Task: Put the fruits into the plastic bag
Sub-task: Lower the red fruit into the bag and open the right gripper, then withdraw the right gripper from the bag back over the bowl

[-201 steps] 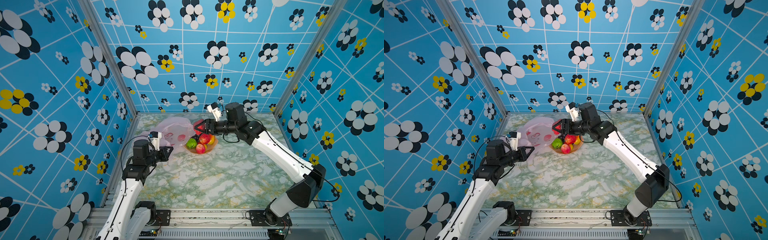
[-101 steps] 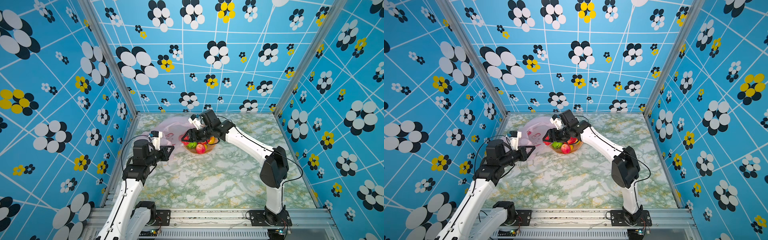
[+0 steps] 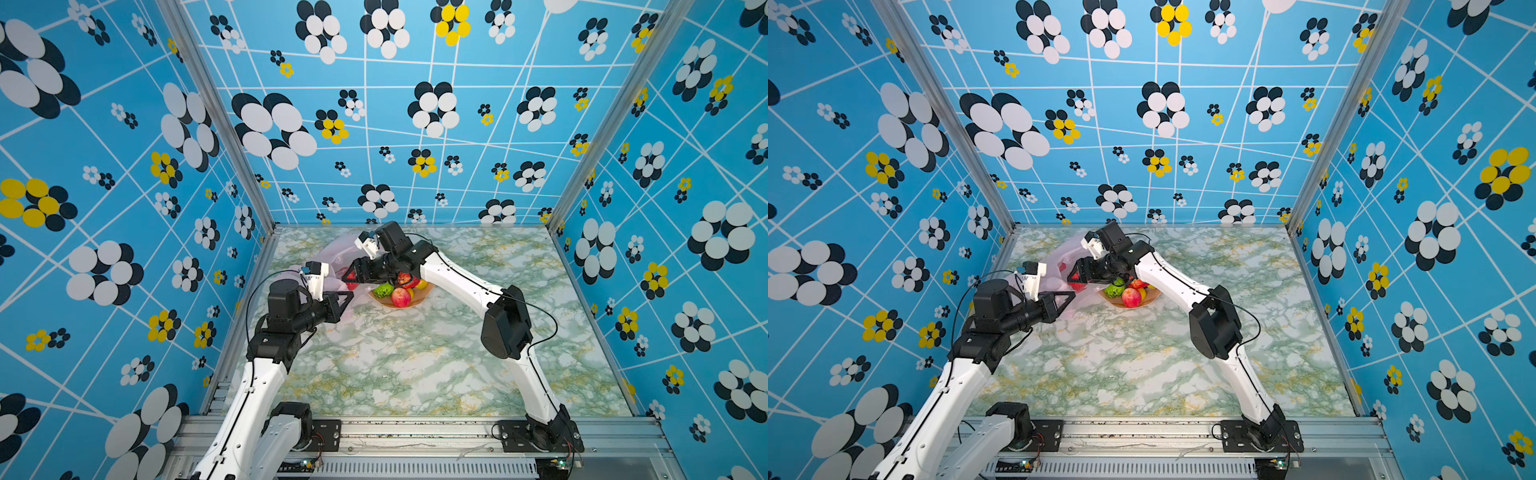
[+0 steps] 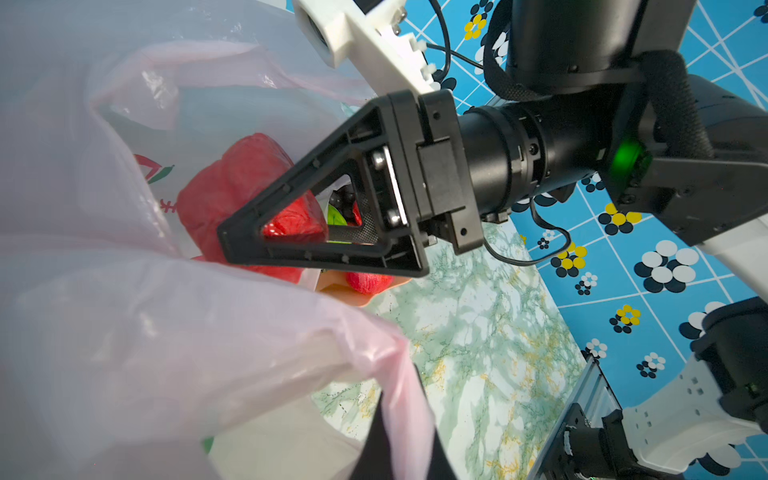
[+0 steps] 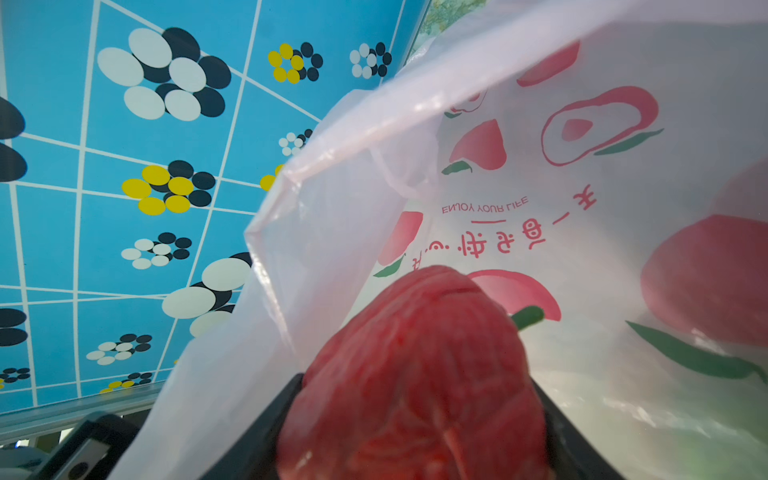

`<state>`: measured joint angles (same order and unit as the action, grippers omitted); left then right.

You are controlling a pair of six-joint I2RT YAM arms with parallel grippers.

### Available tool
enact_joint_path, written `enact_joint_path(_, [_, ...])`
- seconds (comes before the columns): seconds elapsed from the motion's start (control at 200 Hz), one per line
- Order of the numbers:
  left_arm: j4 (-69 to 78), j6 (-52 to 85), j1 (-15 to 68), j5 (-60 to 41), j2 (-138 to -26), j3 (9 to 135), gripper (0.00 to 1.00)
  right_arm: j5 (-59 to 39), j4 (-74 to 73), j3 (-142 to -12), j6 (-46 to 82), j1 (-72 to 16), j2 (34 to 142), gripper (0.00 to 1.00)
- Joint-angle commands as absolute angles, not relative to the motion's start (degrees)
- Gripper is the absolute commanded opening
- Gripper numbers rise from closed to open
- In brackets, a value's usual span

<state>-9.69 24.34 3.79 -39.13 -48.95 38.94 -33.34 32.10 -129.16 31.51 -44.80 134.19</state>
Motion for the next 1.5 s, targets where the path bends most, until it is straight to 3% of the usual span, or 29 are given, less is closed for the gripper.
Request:
enact_joint_path(0.0, [-7.13,25.36,4.16,-41.02,-48.34,38.06,0.0,-33.02,35.9,-133.85,32.08,-45.16,137.24,0.54])
enact_joint_path(0.15, [-6.95,25.49,4.16,-41.29,-48.08,38.06,0.0,-32.9,37.05,-136.54,32.32,-45.13,139.23,0.56])
enact_joint_path(0.45, [-6.51,25.82,4.19,-41.7,-48.25,37.97,0.0,-34.8,35.72,-138.88,32.82,-45.16,140.95,0.71])
enact_joint_path(0.525, [-6.41,25.77,4.21,-41.75,-48.23,37.97,0.0,-36.21,33.86,-138.89,33.77,-45.16,141.05,0.86])
enact_joint_path(0.635, [-6.5,25.68,4.15,-41.75,-48.14,38.03,0.0,-37.5,31.25,-138.9,34.83,-45.17,141.01,0.99])
enact_joint_path(1.145, [-6.94,25.24,4.15,-41.44,-47.99,37.98,0.0,-39.7,28.16,-138.13,33.29,-45.07,137.44,0.99])
enact_joint_path(1.495, [-7.54,24.8,4.15,-40.92,-48.22,38.15,0.0,-38.58,28.39,-124.12,26.66,-45.04,123.66,0.99])
